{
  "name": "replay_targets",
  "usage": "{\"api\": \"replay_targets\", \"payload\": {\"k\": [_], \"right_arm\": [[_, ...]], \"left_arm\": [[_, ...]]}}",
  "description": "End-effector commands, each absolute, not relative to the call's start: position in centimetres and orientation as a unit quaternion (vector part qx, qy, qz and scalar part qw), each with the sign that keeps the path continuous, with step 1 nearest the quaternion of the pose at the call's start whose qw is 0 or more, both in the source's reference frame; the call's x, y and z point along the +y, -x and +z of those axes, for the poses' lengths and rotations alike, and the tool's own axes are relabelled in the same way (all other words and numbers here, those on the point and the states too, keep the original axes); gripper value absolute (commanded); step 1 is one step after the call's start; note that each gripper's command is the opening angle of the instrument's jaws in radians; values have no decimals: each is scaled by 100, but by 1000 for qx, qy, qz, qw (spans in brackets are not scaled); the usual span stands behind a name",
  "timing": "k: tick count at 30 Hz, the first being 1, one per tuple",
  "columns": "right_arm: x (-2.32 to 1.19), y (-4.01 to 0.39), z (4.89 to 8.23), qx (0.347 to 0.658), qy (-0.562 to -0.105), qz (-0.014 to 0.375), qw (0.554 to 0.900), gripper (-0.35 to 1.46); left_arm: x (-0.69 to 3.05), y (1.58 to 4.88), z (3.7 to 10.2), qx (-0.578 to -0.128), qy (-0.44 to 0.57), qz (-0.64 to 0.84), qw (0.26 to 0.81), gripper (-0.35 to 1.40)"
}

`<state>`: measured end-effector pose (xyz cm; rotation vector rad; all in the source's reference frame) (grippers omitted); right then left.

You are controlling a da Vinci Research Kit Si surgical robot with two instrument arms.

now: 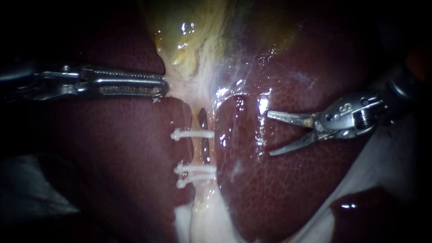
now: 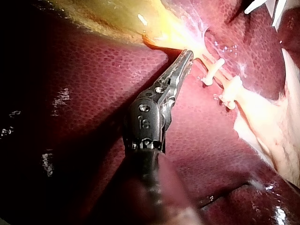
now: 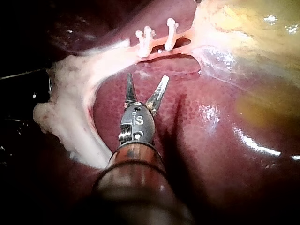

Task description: Go to the cutting position left tube

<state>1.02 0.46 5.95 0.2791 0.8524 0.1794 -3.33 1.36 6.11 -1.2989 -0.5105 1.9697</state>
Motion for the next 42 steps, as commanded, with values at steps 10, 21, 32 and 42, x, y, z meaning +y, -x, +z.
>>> {"api": "replay_targets", "payload": {"k": [10, 21, 32, 42], "right_arm": [[46, -102, 595, 414, -141, 84, 895, 144], [27, -138, 607, 441, -184, 70, 876, 144], [8, -190, 629, 463, -229, 82, 852, 142], [0, -220, 656, 465, -250, 84, 845, 142]], "left_arm": [[139, 307, 560, -208, 508, 754, 362, -35], [136, 306, 545, -204, 512, 753, 360, -35], [135, 309, 542, -204, 512, 753, 361, -35], [134, 311, 540, -203, 512, 753, 361, -35]]}}
